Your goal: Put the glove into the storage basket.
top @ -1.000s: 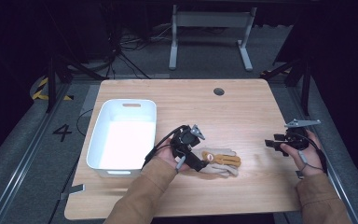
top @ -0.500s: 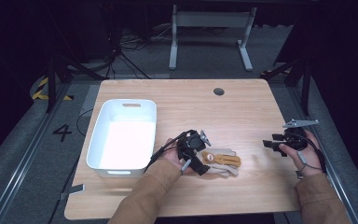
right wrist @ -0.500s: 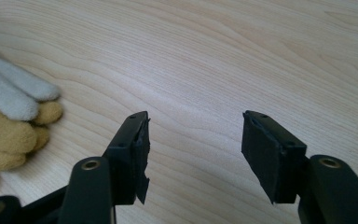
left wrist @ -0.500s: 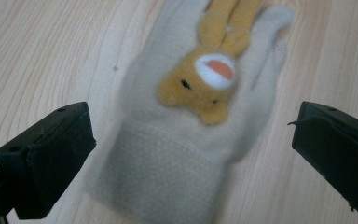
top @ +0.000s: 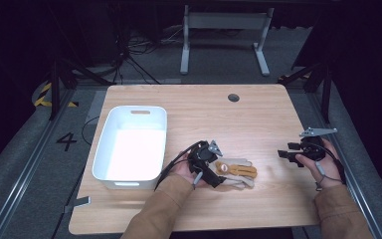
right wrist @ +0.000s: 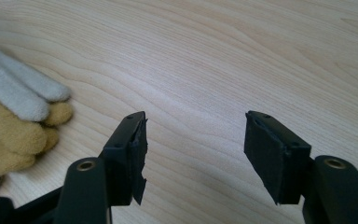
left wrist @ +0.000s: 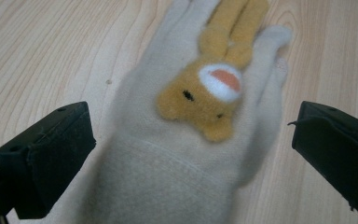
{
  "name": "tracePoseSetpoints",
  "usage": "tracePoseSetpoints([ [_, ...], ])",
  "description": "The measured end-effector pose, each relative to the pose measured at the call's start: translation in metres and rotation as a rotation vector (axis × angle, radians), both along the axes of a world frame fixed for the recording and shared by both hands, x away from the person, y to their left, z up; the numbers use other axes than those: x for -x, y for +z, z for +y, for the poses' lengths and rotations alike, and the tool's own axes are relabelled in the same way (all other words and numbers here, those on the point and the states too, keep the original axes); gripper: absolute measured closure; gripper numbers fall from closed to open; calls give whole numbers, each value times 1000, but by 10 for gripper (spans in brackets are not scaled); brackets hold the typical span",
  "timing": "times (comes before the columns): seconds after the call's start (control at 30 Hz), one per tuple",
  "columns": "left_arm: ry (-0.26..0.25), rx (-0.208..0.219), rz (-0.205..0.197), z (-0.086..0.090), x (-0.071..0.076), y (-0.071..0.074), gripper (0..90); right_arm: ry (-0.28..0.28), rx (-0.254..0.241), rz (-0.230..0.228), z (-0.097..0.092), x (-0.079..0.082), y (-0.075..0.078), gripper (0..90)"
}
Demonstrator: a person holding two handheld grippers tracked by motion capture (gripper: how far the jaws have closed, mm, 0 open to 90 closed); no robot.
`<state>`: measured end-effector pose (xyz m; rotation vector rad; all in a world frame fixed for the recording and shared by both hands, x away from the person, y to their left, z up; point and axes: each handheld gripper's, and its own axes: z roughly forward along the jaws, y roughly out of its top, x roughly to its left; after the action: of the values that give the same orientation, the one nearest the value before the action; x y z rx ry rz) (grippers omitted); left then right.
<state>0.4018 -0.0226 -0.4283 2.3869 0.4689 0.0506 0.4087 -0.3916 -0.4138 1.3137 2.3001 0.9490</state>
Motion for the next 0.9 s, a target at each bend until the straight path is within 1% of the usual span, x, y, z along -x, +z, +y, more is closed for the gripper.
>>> tracePoseSetpoints([
  [0.03,0,0,0,0,0,0,0,0,0,0,0,0,0,408],
  [0.1,-5,20,3,2,-1,-2,0,4,-2,5,1,0,-1,402],
  [0.13,-19,63,-2,4,-1,-4,0,8,-3,2,1,0,-1,399],
  [0.17,-18,82,2,5,0,-5,0,11,-7,1,1,0,-1,397],
  [0.23,-16,77,1,6,-1,-7,0,13,-14,1,1,0,-1,395],
  [0.27,-9,41,-2,4,-1,-10,0,15,-23,-3,2,0,0,394],
  [0.37,-1,1,-12,3,-1,-14,0,21,-23,-2,3,1,0,391],
  [0.43,2,-5,-17,2,-1,-14,0,24,-22,-2,3,1,0,391],
  [0.47,-5,-25,-19,-1,-2,-16,0,23,-22,-4,4,1,0,390],
  [0.53,-3,-43,-17,-4,-3,-18,0,24,-23,-4,4,0,-1,389],
  [0.57,-3,-43,-17,-4,-3,-18,0,24,-23,-4,4,0,-1,389],
  [0.6,-7,-66,-6,-7,-4,-19,0,27,-23,-2,4,0,-1,388],
  [0.63,-7,-66,-6,-7,-4,-19,0,27,-23,-2,4,0,-1,388],
  [0.67,-11,-77,1,-9,-5,-21,0,29,-23,-5,4,0,-1,386],
  [0.77,-19,-90,12,-10,-6,-23,0,32,-21,-2,3,0,-2,385],
  [0.83,-23,-91,9,-11,-6,-24,0,33,-21,-2,3,0,-2,383],
  [0.9,-33,-115,10,-14,-5,-27,0,35,-22,-4,4,0,-2,382],
])
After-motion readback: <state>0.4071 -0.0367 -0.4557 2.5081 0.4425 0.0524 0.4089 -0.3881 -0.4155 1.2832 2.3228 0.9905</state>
